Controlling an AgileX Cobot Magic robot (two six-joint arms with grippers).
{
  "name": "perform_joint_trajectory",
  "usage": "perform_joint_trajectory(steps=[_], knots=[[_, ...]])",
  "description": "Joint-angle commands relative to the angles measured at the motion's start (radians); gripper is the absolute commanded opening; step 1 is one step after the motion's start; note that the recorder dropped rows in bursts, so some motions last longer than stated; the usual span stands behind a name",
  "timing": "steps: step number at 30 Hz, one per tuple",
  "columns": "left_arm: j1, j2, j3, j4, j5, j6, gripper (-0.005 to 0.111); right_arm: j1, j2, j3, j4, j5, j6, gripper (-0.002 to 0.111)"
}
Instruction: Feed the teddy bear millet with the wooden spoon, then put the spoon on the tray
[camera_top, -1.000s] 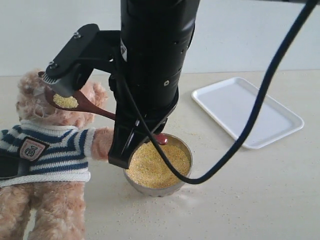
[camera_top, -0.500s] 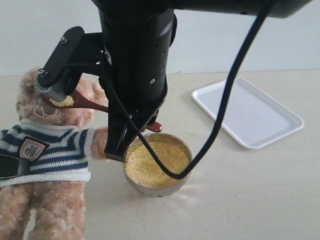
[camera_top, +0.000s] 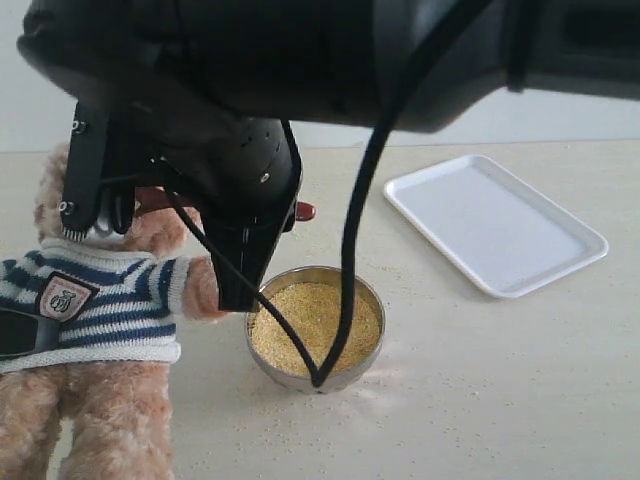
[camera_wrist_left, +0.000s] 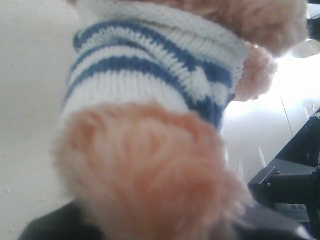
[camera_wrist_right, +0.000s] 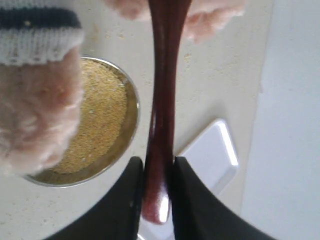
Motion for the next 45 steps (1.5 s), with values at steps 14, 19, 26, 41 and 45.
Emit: perform_joint_trajectory(steps=[14, 19, 26, 41, 45], knots=[[0.002, -0.01, 0.002, -0.023, 0.015, 0.003, 0.005, 0.106, 0.037, 0.047, -0.375, -0.001, 0.191, 0.0], [0.002, -0.01, 0.002, -0.023, 0.015, 0.003, 0.005, 0.106, 0.037, 0.131, -0.389, -0.001, 0.249, 0.0], [0.002, -0.01, 0.002, -0.023, 0.015, 0.003, 0.005, 0.106, 0.037, 0.156, -0.456, -0.001, 0.335, 0.0], [0.002, -0.01, 0.002, -0.023, 0.015, 0.003, 0.005, 0.108, 0.017, 0.156, -0.517, -0.001, 0.412, 0.0], [0.002, -0.01, 0.002, -0.023, 0.015, 0.003, 0.005, 0.114, 0.011, 0.156, -0.525, -0.001, 0.423, 0.0]])
